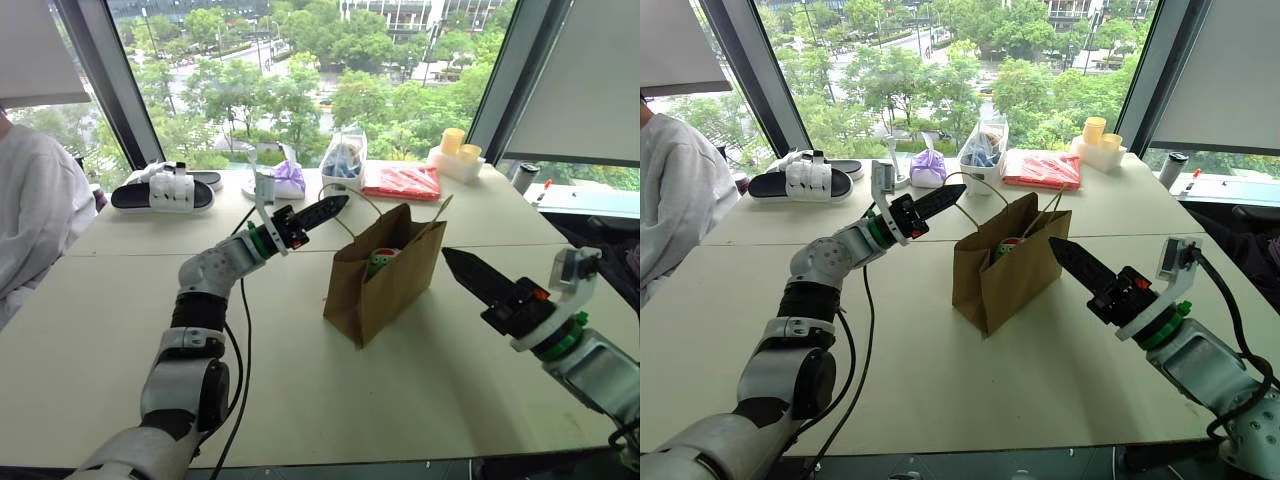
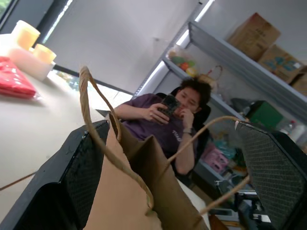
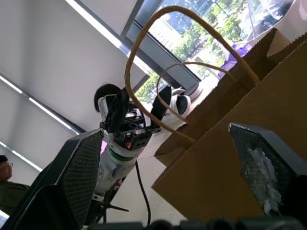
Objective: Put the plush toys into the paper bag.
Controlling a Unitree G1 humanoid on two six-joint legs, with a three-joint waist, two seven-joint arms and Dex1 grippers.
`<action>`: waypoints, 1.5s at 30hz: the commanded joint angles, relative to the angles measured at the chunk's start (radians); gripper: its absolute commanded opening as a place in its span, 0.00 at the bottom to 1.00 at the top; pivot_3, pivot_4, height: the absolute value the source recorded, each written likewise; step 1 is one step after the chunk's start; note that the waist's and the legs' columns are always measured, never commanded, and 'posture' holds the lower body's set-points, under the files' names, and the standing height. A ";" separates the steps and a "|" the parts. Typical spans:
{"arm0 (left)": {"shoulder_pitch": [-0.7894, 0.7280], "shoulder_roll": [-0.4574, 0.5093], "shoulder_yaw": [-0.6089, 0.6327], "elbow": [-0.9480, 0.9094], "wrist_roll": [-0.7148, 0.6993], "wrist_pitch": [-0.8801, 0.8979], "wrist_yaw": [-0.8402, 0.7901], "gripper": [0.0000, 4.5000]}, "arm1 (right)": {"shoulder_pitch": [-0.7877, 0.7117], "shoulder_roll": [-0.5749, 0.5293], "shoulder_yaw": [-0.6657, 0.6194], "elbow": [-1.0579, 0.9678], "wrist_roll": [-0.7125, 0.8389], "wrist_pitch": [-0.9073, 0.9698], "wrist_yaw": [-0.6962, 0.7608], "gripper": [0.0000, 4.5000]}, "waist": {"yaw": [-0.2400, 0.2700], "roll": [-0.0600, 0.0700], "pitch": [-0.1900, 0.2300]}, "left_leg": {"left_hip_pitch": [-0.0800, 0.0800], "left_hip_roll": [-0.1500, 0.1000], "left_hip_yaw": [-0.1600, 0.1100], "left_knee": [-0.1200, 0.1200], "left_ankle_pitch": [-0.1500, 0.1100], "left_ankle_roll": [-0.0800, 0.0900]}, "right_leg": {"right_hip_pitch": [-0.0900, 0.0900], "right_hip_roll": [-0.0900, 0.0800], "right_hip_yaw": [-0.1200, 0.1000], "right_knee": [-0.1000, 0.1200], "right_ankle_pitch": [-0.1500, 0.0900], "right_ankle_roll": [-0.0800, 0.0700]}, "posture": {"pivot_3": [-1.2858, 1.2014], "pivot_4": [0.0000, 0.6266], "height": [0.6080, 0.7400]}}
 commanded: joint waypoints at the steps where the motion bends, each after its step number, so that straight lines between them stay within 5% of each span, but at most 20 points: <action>1: 0.043 0.059 0.004 -0.102 -0.018 0.043 -0.028 0.97 | 0.029 -0.016 0.031 -0.030 -0.063 0.001 0.032 1.00 | -0.002 0.000 0.000 | 0.000 0.000 0.000 0.001 0.000 0.000 | 0.000 0.000 0.000 0.000 0.000 0.000 | 0.52 0.24 1.00; 3: 0.093 0.111 -0.021 -0.146 0.002 0.053 -0.055 0.97 | 0.018 -0.024 0.082 -0.016 -0.139 0.007 0.028 1.00 | -0.012 0.000 0.000 | 0.001 0.000 0.000 0.001 0.000 0.000 | 0.000 0.000 0.001 0.001 0.000 0.000 | 0.52 0.24 1.00; 6: 0.206 0.194 -0.093 -0.265 0.040 0.052 -0.110 1.00 | -0.030 -0.011 0.166 0.021 -0.251 0.005 0.029 0.80 | -0.021 0.001 0.000 | 0.002 0.000 0.000 0.001 0.000 0.000 | 0.000 0.001 0.001 0.001 0.000 0.000 | 0.52 0.24 1.00; 13: 0.317 0.188 -0.146 -0.448 0.054 0.041 -0.049 1.00 | -0.117 0.010 0.279 0.079 -0.390 0.021 0.083 0.01 | 0.002 0.000 0.000 | -0.001 0.001 -0.003 0.001 0.000 -0.001 | -0.001 0.000 0.002 0.000 0.000 -0.001 | 0.52 0.24 1.00; 22: 0.353 0.139 -0.358 -0.511 0.243 -0.134 -0.027 1.00 | -0.202 0.063 0.327 0.162 -0.491 0.035 0.107 0.01 | 0.005 0.000 -0.001 | 0.000 0.000 0.000 0.000 0.000 -0.001 | 0.000 0.000 0.002 -0.001 0.000 -0.001 | 0.52 0.24 1.00; 28: 0.364 0.102 -0.376 -0.539 0.227 -0.131 -0.027 1.00 | -0.213 0.084 0.311 0.158 -0.506 0.052 0.093 0.01 | 0.005 0.001 -0.001 | 0.000 0.000 -0.001 -0.001 0.000 -0.001 | -0.001 0.000 0.002 -0.001 0.000 -0.001 | 0.52 0.24 1.00; 40: 0.300 -0.017 -0.459 -0.359 0.424 -0.264 0.106 1.00 | -0.233 0.127 0.308 0.129 -0.494 0.073 0.146 0.01 | 0.007 0.000 -0.001 | 0.000 0.000 0.000 0.000 0.000 0.000 | 0.000 0.000 0.002 -0.001 0.000 -0.001 | 0.52 0.24 1.00; 43: 0.286 -0.045 -0.467 -0.318 0.458 -0.294 0.123 0.82 | -0.229 0.132 0.300 0.118 -0.477 0.079 0.149 0.00 | 0.007 0.000 -0.001 | 0.000 0.000 0.000 0.000 0.000 0.000 | 0.000 0.000 0.002 -0.001 0.000 -0.001 | 0.52 0.24 1.00; 45: 0.278 -0.058 -0.466 -0.299 0.470 -0.306 0.127 0.60 | -0.222 0.133 0.291 0.110 -0.468 0.082 0.148 0.00 | 0.007 0.000 -0.001 | 0.000 0.000 0.000 0.001 0.000 0.000 | 0.000 0.000 0.002 -0.001 0.000 -0.001 | 0.52 0.24 1.00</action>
